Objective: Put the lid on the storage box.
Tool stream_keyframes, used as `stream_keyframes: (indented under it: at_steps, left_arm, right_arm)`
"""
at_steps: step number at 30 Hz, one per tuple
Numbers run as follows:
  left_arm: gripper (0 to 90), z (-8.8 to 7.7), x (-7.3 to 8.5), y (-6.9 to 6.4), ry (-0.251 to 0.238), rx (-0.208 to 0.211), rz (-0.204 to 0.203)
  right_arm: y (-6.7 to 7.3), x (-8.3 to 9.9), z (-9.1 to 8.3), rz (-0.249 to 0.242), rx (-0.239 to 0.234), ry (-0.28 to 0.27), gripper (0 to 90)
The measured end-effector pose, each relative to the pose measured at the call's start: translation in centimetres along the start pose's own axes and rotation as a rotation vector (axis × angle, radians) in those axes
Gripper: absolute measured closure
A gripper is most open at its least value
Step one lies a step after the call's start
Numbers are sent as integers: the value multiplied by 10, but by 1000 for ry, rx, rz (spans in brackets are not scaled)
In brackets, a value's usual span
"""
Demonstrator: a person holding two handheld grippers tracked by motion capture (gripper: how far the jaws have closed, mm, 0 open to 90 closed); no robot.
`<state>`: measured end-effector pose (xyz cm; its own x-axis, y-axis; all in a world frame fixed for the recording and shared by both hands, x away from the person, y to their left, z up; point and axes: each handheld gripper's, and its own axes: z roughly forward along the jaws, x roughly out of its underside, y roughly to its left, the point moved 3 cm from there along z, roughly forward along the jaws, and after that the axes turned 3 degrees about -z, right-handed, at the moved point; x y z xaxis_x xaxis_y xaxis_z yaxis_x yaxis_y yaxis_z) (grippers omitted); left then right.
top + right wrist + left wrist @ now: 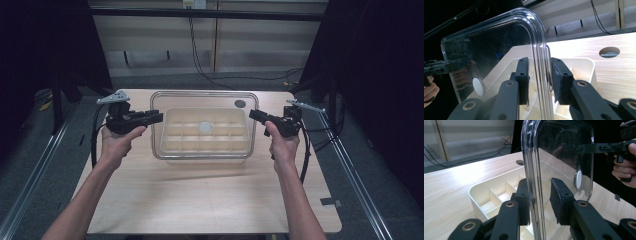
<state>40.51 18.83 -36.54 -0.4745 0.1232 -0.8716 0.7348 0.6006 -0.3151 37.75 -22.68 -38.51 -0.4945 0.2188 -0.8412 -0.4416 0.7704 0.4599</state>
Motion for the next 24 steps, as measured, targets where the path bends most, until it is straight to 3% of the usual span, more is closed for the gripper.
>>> stream_keyframes:
  at_steps: [5,8,12,24]
  left_arm:
    - [692,8,-1,9,12,-7,-18]
    - [691,12,-3,11,6,-11,-31]
    - [679,17,-3,15,19,-30,-37]
    - [653,27,-5,22,23,-54,-31]
  right_arm:
    - [-3,-4,3,-2,11,4,705]
    - [-5,-7,5,-5,20,-23,709]
    - [-10,-6,11,17,21,-29,718]
    - [-16,-9,18,1,43,-3,718]
